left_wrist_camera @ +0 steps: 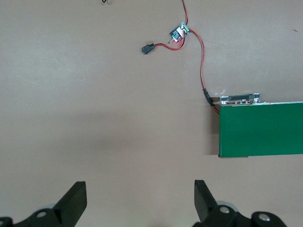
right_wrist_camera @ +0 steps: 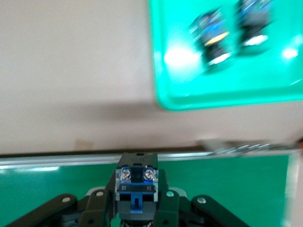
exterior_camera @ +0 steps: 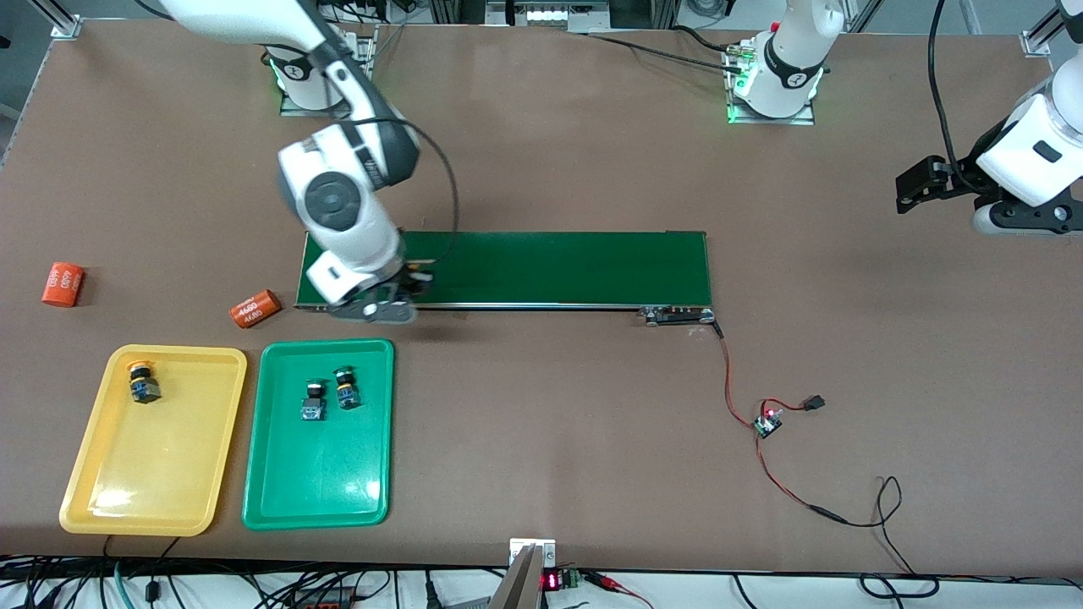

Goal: Sort buttons by color to trays

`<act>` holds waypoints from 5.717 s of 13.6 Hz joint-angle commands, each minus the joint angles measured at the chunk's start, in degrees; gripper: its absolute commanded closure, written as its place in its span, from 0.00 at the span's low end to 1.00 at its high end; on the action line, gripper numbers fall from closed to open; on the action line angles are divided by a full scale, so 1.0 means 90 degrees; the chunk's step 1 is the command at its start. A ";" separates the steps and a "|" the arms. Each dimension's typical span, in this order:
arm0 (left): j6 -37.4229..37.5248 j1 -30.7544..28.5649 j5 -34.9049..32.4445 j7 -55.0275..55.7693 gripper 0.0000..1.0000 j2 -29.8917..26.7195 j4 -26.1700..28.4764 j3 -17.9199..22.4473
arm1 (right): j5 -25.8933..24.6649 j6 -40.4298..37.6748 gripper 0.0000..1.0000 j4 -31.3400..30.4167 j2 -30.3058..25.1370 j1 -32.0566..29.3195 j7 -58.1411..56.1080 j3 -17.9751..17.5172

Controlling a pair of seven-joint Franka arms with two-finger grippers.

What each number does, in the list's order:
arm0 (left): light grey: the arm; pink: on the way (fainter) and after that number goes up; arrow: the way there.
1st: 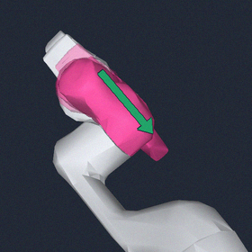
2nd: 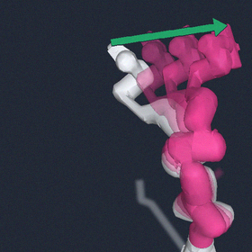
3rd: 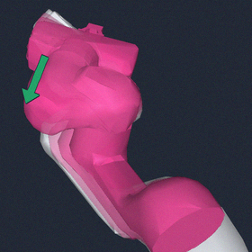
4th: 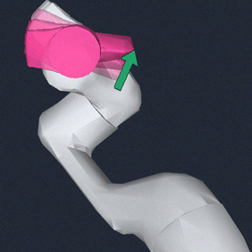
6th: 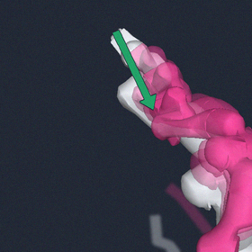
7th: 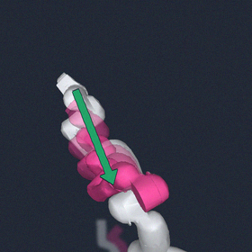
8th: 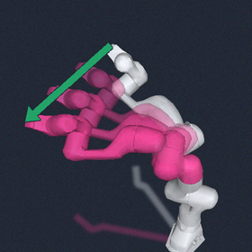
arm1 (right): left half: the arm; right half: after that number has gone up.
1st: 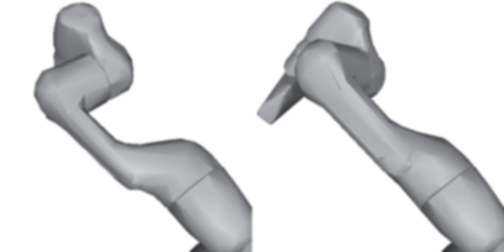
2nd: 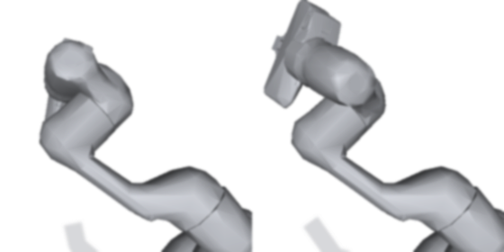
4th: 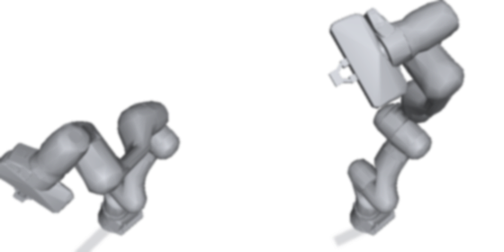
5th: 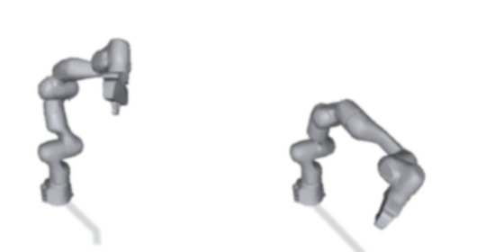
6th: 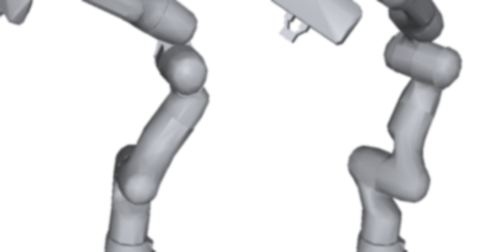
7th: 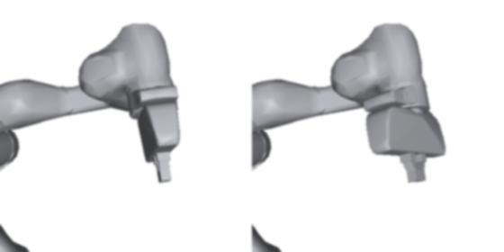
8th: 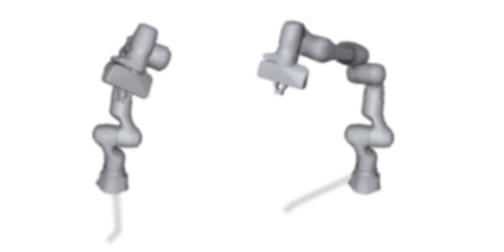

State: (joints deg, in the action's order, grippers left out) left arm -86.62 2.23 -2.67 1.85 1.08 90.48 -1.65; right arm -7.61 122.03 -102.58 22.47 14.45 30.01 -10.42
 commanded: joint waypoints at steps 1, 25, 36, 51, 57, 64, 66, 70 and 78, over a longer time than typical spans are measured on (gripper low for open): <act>0.0054 -0.0004 -0.0133 -0.0147 0.00 -0.0061 -0.0063 -0.0021 | 0.0025 -0.0493 0.95 0.0547 0.0071 -0.0772 -0.1084 0.0035; 0.0093 -0.0102 -0.0133 -0.0557 0.00 -0.0051 -0.0063 -0.0031 | -0.0033 0.2134 0.00 0.1759 0.2464 -0.3099 -0.5366 0.0777; 0.0152 -0.0102 -0.0133 -0.0566 0.00 -0.0061 -0.0072 -0.0012 | 0.0045 -0.1964 0.00 0.1632 -0.0297 -0.1899 -0.4047 0.0718; 0.0171 -0.0092 -0.0142 -0.0537 0.00 -0.0120 -0.0033 -0.0041 | 0.0777 -0.3042 0.00 0.1456 -0.1286 -0.1546 -0.3441 0.0562; 0.0299 -0.0102 -0.0152 -0.0527 0.00 -0.0120 -0.0033 0.0018 | 0.0903 -0.2983 0.00 0.1476 -0.1257 -0.1507 -0.3441 0.0552; 0.0396 -0.0268 -0.0142 -0.0537 0.00 -0.0139 -0.0033 0.0028 | 0.0934 -0.3129 0.00 0.1466 -0.1402 -0.1643 -0.3451 0.0582; 0.0406 -0.0268 -0.0152 -0.0537 0.00 -0.0130 -0.0033 0.0008 | 0.0934 -0.3237 0.00 0.1350 -0.1588 -0.1906 -0.3490 0.0582; 0.0406 -0.0268 -0.0152 -0.0537 0.00 -0.0130 -0.0033 -0.0002 | 0.0934 -0.3169 0.00 0.0676 -0.2193 -0.1898 -0.3461 0.0582; 0.0425 -0.0268 -0.0142 -0.0527 0.00 -0.0139 -0.0043 -0.0031 | 0.0904 -0.3237 0.00 0.0665 -0.2243 -0.1800 -0.3237 0.0543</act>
State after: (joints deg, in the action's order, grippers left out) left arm -83.82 -0.03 -2.81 -1.81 0.44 90.32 -1.52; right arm 0.04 92.83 -95.59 3.26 -1.87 -1.03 -5.26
